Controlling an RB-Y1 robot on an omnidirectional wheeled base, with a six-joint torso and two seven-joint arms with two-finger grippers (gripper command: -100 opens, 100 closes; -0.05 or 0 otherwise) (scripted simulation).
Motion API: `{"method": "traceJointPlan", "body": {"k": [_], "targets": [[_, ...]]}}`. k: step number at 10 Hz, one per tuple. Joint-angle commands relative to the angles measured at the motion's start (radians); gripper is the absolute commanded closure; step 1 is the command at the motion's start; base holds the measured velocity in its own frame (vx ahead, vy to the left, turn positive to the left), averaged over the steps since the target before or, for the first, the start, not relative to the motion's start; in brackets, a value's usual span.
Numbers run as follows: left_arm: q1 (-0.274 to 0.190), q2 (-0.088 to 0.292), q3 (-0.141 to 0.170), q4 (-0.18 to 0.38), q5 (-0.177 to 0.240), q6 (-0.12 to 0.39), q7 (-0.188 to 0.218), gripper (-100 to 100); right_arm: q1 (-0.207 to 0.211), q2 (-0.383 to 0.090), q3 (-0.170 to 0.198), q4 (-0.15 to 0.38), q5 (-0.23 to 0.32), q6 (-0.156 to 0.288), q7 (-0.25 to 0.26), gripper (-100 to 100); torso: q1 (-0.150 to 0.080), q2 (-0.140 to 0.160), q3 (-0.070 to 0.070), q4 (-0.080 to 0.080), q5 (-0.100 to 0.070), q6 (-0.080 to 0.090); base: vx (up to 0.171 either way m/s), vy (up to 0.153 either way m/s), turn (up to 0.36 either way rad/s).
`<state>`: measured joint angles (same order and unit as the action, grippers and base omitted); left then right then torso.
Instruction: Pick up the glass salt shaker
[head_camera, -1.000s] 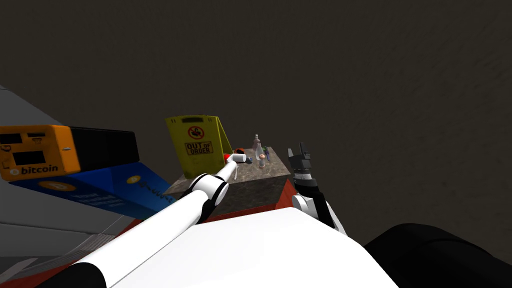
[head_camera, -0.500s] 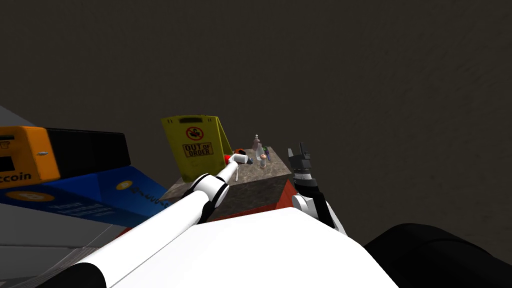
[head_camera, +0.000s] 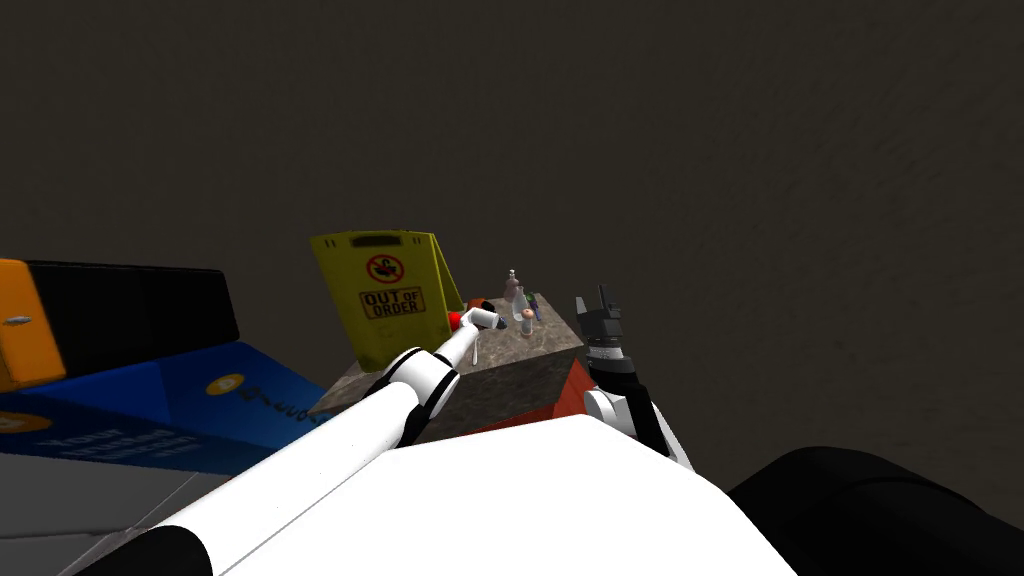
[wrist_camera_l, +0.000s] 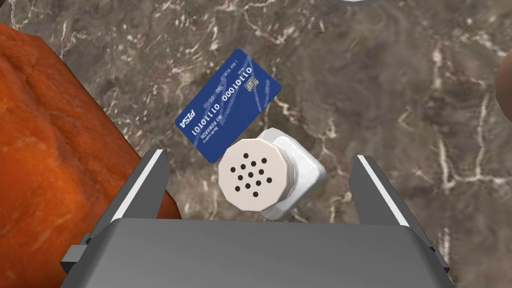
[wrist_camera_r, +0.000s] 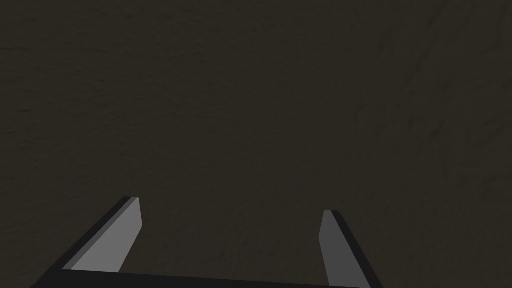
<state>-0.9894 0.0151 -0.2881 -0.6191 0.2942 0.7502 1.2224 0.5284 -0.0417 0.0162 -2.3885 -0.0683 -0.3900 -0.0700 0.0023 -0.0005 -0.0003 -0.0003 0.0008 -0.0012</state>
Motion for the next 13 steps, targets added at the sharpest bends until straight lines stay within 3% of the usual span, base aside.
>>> {"method": "traceJointPlan", "body": {"k": [1, 2, 3, 4, 5, 7, 8, 9, 10, 11, 12, 13], "targets": [[0.002, -0.004, -0.035, -0.007, -0.022, 0.000, 0.050, -100, 0.000, 0.000, 0.000, 0.000, 0.000, 0.000, 0.000, 0, 0.000, 0.000, 0.000, 0.000, 0.000, 0.000, 0.018, 0.059, -0.120], [0.002, -0.004, -0.035, -0.007, -0.022, 0.000, 0.073, -100, 0.000, 0.000, 0.000, 0.000, 0.000, 0.000, 0.000, 0, 0.001, 0.000, 0.000, 0.000, 0.000, 0.001, 0.013, 0.065, -0.096], [0.005, -0.008, -0.068, -0.013, -0.044, 0.001, 0.104, -100, 0.000, 0.000, 0.000, 0.000, 0.000, 0.000, 0.000, 0, 0.001, 0.000, 0.000, 0.000, 0.000, 0.000, 0.012, 0.081, -0.147], [0.005, -0.008, -0.068, -0.013, -0.044, 0.001, 0.132, -100, 0.000, 0.000, 0.000, 0.000, 0.000, 0.000, 0.000, 0, 0.002, 0.000, 0.000, 0.000, 0.000, 0.000, 0.013, 0.068, -0.055], [0.008, -0.012, -0.102, -0.020, -0.065, 0.001, 0.161, -100, 0.000, 0.000, 0.000, 0.000, 0.000, 0.000, 0.000, 0, 0.001, 0.000, 0.000, 0.000, 0.000, 0.000, 0.024, 0.080, -0.104], [0.008, -0.012, -0.102, -0.020, -0.065, 0.001, 0.200, -100, 0.000, 0.000, 0.000, 0.000, 0.000, 0.000, 0.000, 0, 0.002, 0.000, 0.000, 0.000, 0.000, 0.000, 0.008, 0.050, -0.035], [0.010, -0.016, -0.135, -0.027, -0.087, 0.002, 0.239, -100, 0.000, 0.000, 0.000, 0.000, 0.000, 0.000, 0.000, 0, 0.000, 0.000, 0.000, 0.000, 0.000, 0.000, 0.011, 0.052, -0.108], [0.010, -0.016, -0.135, -0.027, -0.087, 0.002, 0.264, -100, 0.000, 0.000, 0.000, 0.000, 0.000, 0.000, 0.000, 0, 0.000, 0.000, 0.000, 0.000, 0.000, 0.000, 0.008, 0.060, -0.099], [0.013, -0.020, -0.169, -0.034, -0.108, 0.002, 0.294, -100, 0.000, 0.000, 0.000, 0.000, 0.000, 0.000, 0.000, 0, 0.001, 0.000, 0.000, 0.000, 0.000, 0.000, 0.001, 0.084, -0.123], [0.013, -0.020, -0.169, -0.034, -0.108, 0.002, 0.322, -100, 0.000, 0.000, 0.000, 0.000, 0.000, 0.000, 0.000, 0, 0.002, 0.000, 0.000, 0.000, 0.000, 0.000, 0.006, 0.078, -0.076], [0.014, -0.018, -0.164, -0.036, -0.105, 0.004, 0.300, -100, 0.000, 0.000, 0.000, 0.000, 0.000, 0.000, 0.000, 0, 0.002, 0.000, 0.000, 0.000, 0.000, 0.000, 0.004, 0.029, -0.010], [0.014, -0.018, -0.165, -0.036, -0.106, 0.004, 0.307, 100, 0.000, 0.000, 0.000, 0.000, 0.000, 0.000, 0.000, 0, 0.000, 0.000, 0.000, 0.000, 0.000, 0.000, -0.001, 0.005, -0.005]]}}
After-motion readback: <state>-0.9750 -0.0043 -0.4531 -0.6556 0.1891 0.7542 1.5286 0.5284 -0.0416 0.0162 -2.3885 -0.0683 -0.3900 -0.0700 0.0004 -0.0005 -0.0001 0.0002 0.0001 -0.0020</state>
